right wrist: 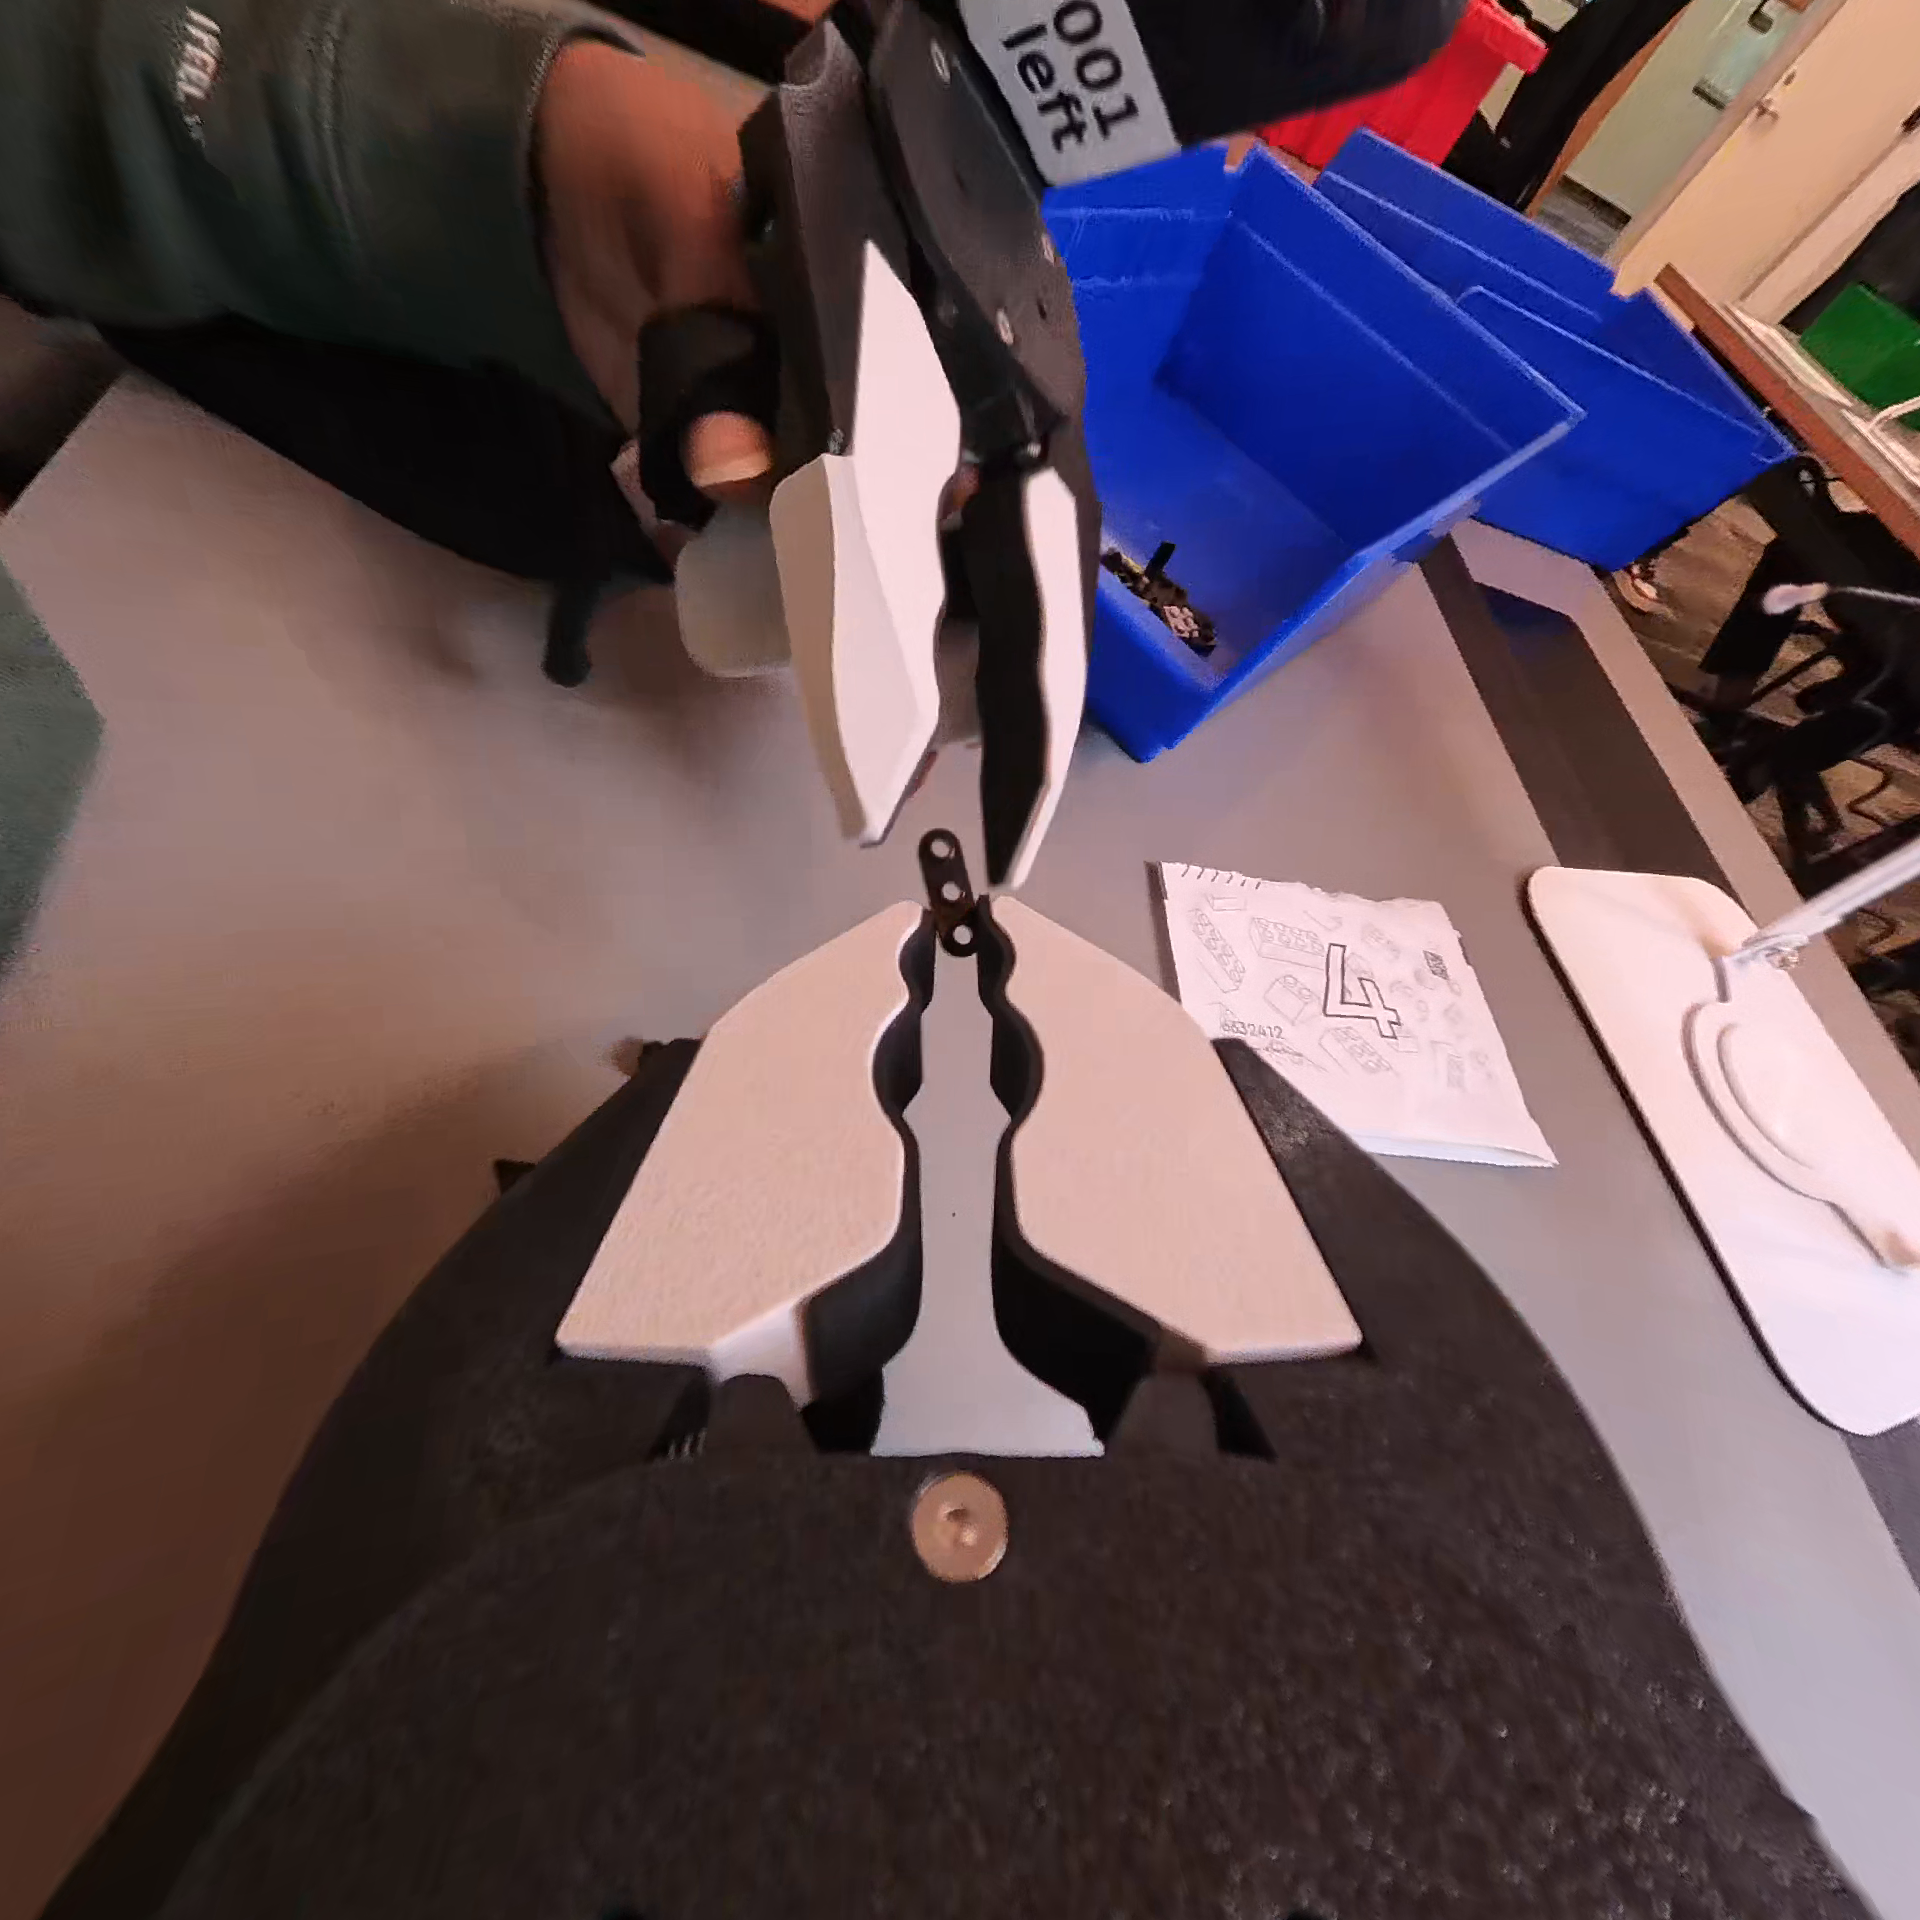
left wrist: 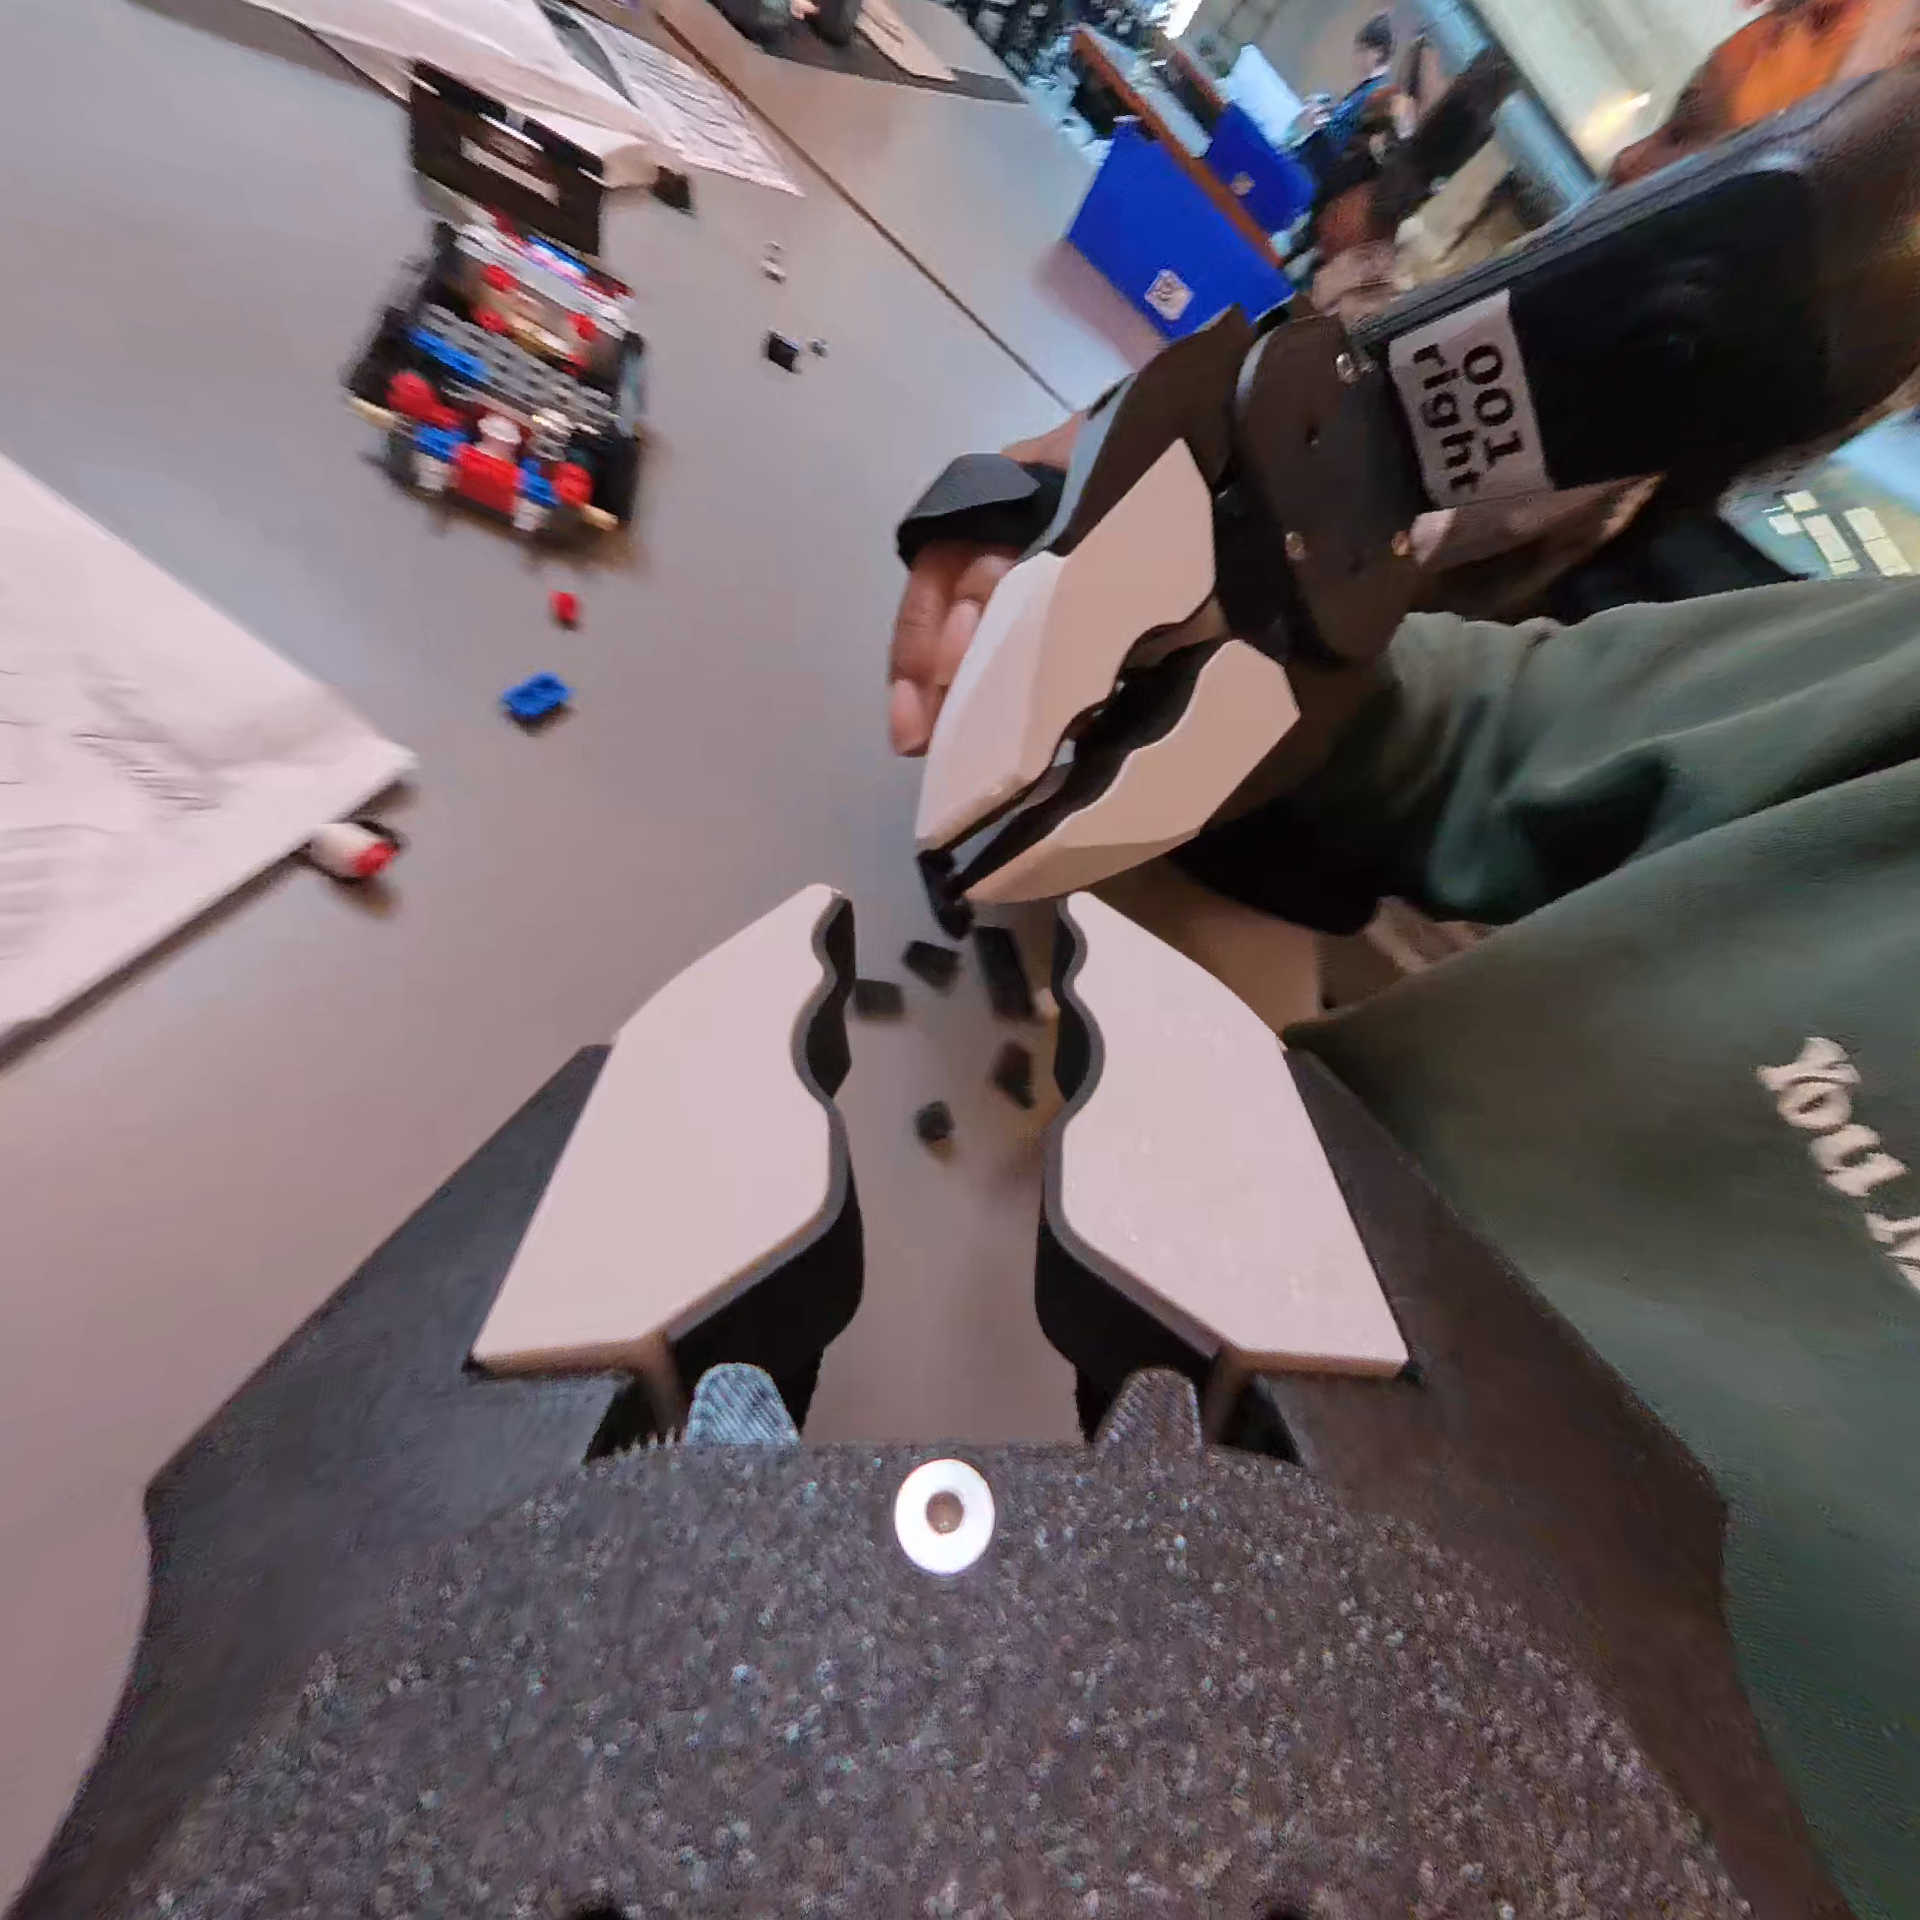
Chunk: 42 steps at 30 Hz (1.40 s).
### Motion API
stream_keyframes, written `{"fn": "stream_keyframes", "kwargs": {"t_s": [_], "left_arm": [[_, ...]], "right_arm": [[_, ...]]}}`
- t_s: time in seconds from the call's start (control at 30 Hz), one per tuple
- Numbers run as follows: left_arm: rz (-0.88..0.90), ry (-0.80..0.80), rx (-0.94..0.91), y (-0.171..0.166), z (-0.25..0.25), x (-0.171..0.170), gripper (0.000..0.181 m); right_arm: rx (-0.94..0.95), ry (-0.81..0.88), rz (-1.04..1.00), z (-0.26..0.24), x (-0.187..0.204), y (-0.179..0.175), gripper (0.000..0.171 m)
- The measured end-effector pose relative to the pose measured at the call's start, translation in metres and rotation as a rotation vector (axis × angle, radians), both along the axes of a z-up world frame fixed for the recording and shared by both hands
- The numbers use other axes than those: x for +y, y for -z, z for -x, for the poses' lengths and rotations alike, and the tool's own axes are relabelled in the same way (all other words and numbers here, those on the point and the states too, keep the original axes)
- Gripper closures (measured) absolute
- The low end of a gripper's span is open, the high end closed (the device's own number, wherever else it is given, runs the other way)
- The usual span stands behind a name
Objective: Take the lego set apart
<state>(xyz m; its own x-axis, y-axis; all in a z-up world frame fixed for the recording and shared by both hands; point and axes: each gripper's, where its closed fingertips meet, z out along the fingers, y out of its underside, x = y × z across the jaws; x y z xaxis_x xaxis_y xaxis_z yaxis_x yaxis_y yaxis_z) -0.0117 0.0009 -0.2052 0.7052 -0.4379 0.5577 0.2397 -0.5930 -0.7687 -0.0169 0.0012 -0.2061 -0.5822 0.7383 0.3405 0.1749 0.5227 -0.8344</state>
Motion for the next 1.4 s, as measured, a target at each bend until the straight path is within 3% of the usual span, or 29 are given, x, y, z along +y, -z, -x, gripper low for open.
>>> {"fn": "stream_keyframes", "kwargs": {"t_s": [0.13, 0.27, 0.37, 0.43, 0.5, 0.6, 0.73, 0.9, 1.0, 1.2, 1.27, 1.4], "left_arm": [[-0.014, 0.013, -0.015, -0.002, -0.007, 0.003, 0.173], [-0.069, -0.037, 0.057, -0.009, 0.007, 0.004, 0.175], [-0.101, -0.321, 0.388, -0.012, 0.078, 0.008, 0.175], [-0.059, -0.559, 0.651, -0.012, 0.141, -0.002, 0.175], [0.016, -0.698, 0.744, -0.009, 0.179, -0.017, 0.166], [0.129, -0.718, 0.674, 0.009, 0.191, -0.027, 0.135], [0.163, -0.679, 0.650, 0.019, 0.187, -0.027, 0.117], [-0.043, -0.501, 0.646, -0.004, 0.140, -0.012, 0.145], [-0.105, -0.271, 0.564, 0.000, 0.086, -0.006, 0.154], [-0.140, 0.101, 0.502, 0.026, 0.001, -0.011, 0.148], [-0.177, 0.168, 0.544, 0.029, -0.015, -0.013, 0.149], [-0.227, 0.183, 0.600, 0.026, -0.022, -0.011, 0.171]], "right_arm": [[0.019, -0.003, -0.033, -0.002, -0.001, -0.003, 0.164], [0.046, 0.036, -0.008, 0.000, 0.007, -0.011, 0.163], [-0.130, 0.062, 0.009, -0.006, 0.023, 0.009, 0.143], [-0.335, 0.002, 0.007, -0.024, 0.022, 0.038, 0.142], [-0.467, -0.025, -0.042, -0.036, 0.020, 0.062, 0.138], [-0.522, -0.032, -0.085, -0.039, 0.013, 0.077, 0.132], [-0.563, -0.001, -0.028, -0.035, 0.009, 0.080, 0.133], [-0.583, 0.011, -0.020, -0.035, 0.007, 0.080, 0.162], [-0.546, -0.003, -0.047, -0.033, 0.008, 0.079, 0.163], [-0.274, -0.091, 0.015, -0.022, -0.010, 0.035, 0.163], [-0.237, -0.104, 0.039, -0.021, -0.015, 0.026, 0.163], [-0.206, -0.108, 0.040, -0.021, -0.017, 0.020, 0.163]]}}
